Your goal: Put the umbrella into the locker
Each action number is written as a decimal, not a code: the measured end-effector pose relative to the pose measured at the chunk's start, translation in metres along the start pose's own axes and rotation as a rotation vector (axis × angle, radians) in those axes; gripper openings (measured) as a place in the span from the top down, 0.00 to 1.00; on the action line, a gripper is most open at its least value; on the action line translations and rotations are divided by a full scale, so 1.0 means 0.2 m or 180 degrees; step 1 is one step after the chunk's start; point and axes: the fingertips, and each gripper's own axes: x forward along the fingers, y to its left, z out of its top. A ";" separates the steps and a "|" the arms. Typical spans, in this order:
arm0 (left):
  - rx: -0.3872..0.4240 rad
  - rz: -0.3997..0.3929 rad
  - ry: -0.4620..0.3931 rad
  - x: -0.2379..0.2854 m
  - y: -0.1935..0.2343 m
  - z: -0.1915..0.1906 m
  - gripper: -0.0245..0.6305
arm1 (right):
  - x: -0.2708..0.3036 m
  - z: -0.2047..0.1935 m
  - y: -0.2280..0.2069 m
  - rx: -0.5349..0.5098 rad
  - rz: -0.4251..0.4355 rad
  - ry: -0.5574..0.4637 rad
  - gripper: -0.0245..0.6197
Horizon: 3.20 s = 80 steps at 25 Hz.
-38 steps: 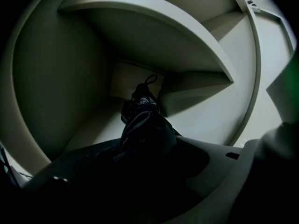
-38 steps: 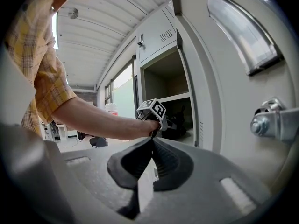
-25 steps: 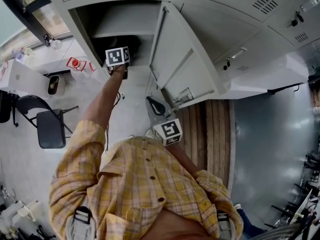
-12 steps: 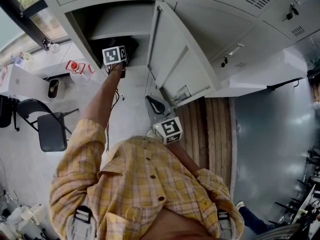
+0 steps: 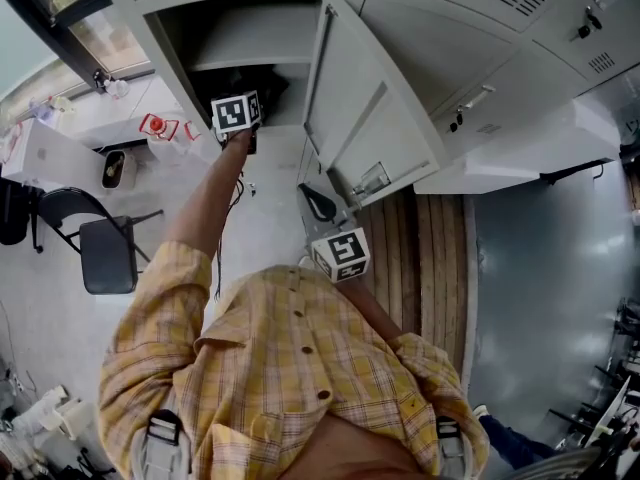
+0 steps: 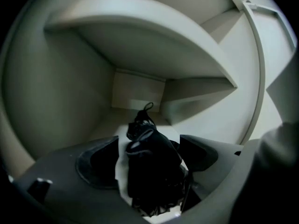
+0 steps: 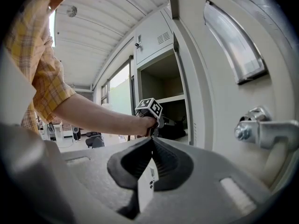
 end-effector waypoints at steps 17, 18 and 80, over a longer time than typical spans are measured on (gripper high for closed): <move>0.0255 -0.0160 -0.0361 -0.36 -0.15 0.04 0.96 | -0.05 0.03 0.07 -0.0001 -0.0007 -0.0073 0.97; 0.0263 -0.0189 -0.0362 -0.39 -0.16 0.03 0.96 | -0.06 0.03 0.08 0.0001 -0.0007 -0.0078 0.97; 0.0540 -0.0734 -0.0880 -1.38 -0.51 -0.56 0.96 | -0.09 0.06 0.22 0.0006 -0.0147 -0.0198 0.97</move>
